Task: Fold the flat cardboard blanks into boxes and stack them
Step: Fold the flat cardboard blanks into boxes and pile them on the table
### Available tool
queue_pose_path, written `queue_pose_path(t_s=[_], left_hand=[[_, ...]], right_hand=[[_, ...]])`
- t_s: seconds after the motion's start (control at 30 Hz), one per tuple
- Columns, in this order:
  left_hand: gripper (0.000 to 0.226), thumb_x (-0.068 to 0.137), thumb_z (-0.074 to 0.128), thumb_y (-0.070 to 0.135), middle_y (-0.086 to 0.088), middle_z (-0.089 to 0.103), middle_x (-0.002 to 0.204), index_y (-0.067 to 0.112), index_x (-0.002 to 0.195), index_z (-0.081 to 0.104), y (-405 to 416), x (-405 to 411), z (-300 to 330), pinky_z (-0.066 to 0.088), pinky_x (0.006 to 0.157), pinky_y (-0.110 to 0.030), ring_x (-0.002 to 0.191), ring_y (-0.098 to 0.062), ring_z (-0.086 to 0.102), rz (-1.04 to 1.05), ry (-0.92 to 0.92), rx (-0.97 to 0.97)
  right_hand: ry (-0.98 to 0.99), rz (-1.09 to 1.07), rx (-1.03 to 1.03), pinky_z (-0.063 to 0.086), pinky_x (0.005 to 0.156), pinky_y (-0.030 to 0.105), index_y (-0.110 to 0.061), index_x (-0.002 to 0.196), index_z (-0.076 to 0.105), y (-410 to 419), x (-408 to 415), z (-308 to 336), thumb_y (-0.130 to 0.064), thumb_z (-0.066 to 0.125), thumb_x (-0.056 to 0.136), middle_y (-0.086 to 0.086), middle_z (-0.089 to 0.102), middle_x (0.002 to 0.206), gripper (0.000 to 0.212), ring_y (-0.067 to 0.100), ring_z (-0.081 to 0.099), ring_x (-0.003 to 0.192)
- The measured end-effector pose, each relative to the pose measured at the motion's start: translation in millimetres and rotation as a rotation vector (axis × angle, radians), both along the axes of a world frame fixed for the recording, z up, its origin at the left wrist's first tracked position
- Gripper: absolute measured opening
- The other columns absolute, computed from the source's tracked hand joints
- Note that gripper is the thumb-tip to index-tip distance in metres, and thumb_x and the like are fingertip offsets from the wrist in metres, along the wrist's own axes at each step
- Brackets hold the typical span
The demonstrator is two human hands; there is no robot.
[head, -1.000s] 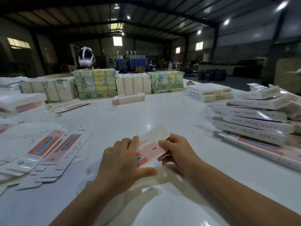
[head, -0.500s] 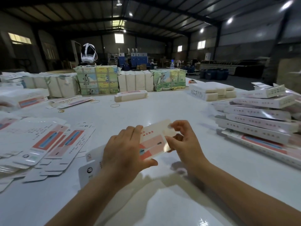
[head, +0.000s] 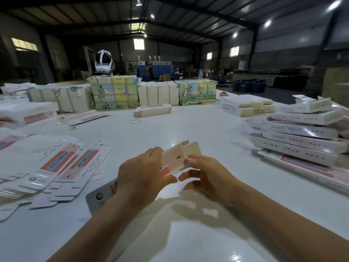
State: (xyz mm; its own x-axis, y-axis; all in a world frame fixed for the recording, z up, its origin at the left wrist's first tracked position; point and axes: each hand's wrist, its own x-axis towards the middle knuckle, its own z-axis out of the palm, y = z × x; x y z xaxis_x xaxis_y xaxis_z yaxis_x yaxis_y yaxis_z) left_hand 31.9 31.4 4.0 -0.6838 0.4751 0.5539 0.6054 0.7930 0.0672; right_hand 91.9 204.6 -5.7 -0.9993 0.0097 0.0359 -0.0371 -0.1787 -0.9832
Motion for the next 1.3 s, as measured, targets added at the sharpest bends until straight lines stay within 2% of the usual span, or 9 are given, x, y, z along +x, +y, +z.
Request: queue_pose_path(t_s=[0.13, 0.33, 0.5, 0.6, 0.8, 0.9, 1.0, 1.07, 1.3], left_hand=[[0.058, 0.067, 0.063, 0.072, 0.012, 0.061, 0.101, 0.030, 0.103, 0.044, -4, -3, 2, 0.050, 0.063, -0.029, 0.072, -0.014, 0.055, -0.024, -0.135, 0.059], [0.062, 0.070, 0.062, 0.071, 0.011, 0.059, 0.106, 0.032, 0.116, 0.049, -10, -5, 2, 0.054, 0.072, -0.033, 0.083, -0.014, 0.058, -0.045, -0.307, 0.165], [0.061, 0.070, 0.058, 0.074, 0.013, 0.057, 0.103, 0.034, 0.115, 0.049, -6, -5, -2, 0.054, 0.075, -0.033, 0.083, -0.012, 0.058, -0.043, -0.317, 0.133], [0.062, 0.070, 0.054, 0.076, 0.015, 0.054, 0.100, 0.035, 0.115, 0.047, -3, -3, -5, 0.053, 0.073, -0.030, 0.082, -0.009, 0.056, -0.037, -0.274, 0.075], [0.065, 0.070, 0.053, 0.078, 0.015, 0.054, 0.105, 0.035, 0.118, 0.043, -4, -3, -10, 0.052, 0.070, -0.023, 0.084, -0.008, 0.057, -0.053, -0.280, 0.005], [0.071, 0.068, 0.052, 0.080, 0.017, 0.052, 0.103, 0.036, 0.123, 0.041, -4, -3, -12, 0.042, 0.065, -0.020, 0.083, -0.008, 0.053, -0.051, -0.276, -0.056], [0.076, 0.066, 0.054, 0.081, 0.018, 0.054, 0.106, 0.037, 0.127, 0.041, -1, -2, -15, 0.036, 0.064, -0.020, 0.080, -0.006, 0.048, -0.049, -0.242, -0.130], [0.077, 0.065, 0.052, 0.082, 0.018, 0.054, 0.107, 0.038, 0.127, 0.040, 1, -2, -17, 0.034, 0.062, -0.020, 0.079, -0.005, 0.046, -0.040, -0.225, -0.157], [0.071, 0.065, 0.048, 0.085, 0.019, 0.051, 0.097, 0.039, 0.119, 0.042, 5, -1, -17, 0.033, 0.056, -0.018, 0.076, -0.006, 0.048, -0.009, -0.221, -0.099]], right_hand=[[0.209, -0.199, 0.437, 0.052, 0.062, 0.026, -0.024, 0.108, 0.062, -2, 2, -4, -0.008, 0.062, 0.087, -0.001, 0.068, 0.085, 0.026, 0.014, 0.064, 0.067], [0.369, -0.651, 0.392, 0.049, 0.058, 0.025, -0.033, 0.093, 0.059, -3, 1, -9, -0.011, 0.067, 0.086, -0.006, 0.060, 0.079, 0.025, 0.010, 0.057, 0.060], [0.411, -0.616, 0.591, 0.041, 0.065, 0.010, -0.018, 0.103, 0.073, -14, 2, -13, -0.011, 0.064, 0.089, -0.008, 0.057, 0.086, 0.018, 0.004, 0.057, 0.072], [0.471, -0.584, 0.700, 0.039, 0.062, 0.010, -0.022, 0.095, 0.075, -19, 4, -12, -0.016, 0.066, 0.088, -0.002, 0.057, 0.084, 0.014, 0.011, 0.055, 0.070], [0.304, -0.488, 0.564, 0.050, 0.057, 0.028, -0.010, 0.081, 0.069, -14, 4, -10, -0.005, 0.063, 0.087, 0.002, 0.063, 0.074, 0.009, 0.010, 0.058, 0.058], [0.189, -0.387, 0.387, 0.051, 0.055, 0.028, -0.030, 0.112, 0.058, -12, 2, -11, -0.005, 0.060, 0.088, 0.002, 0.060, 0.075, 0.035, 0.009, 0.058, 0.058], [0.110, -0.318, 0.515, 0.044, 0.059, 0.020, -0.035, 0.129, 0.048, -8, 0, -12, -0.009, 0.057, 0.091, 0.001, 0.057, 0.080, 0.047, 0.008, 0.054, 0.062], [0.107, -0.339, 0.558, 0.042, 0.057, 0.020, -0.023, 0.122, 0.059, -8, -2, -13, -0.009, 0.059, 0.088, -0.003, 0.057, 0.077, 0.036, 0.008, 0.052, 0.060], [0.101, -0.460, 0.277, 0.043, 0.050, 0.019, -0.022, 0.093, 0.070, -12, 0, -14, -0.011, 0.066, 0.084, 0.000, 0.064, 0.075, 0.015, 0.006, 0.051, 0.050]])
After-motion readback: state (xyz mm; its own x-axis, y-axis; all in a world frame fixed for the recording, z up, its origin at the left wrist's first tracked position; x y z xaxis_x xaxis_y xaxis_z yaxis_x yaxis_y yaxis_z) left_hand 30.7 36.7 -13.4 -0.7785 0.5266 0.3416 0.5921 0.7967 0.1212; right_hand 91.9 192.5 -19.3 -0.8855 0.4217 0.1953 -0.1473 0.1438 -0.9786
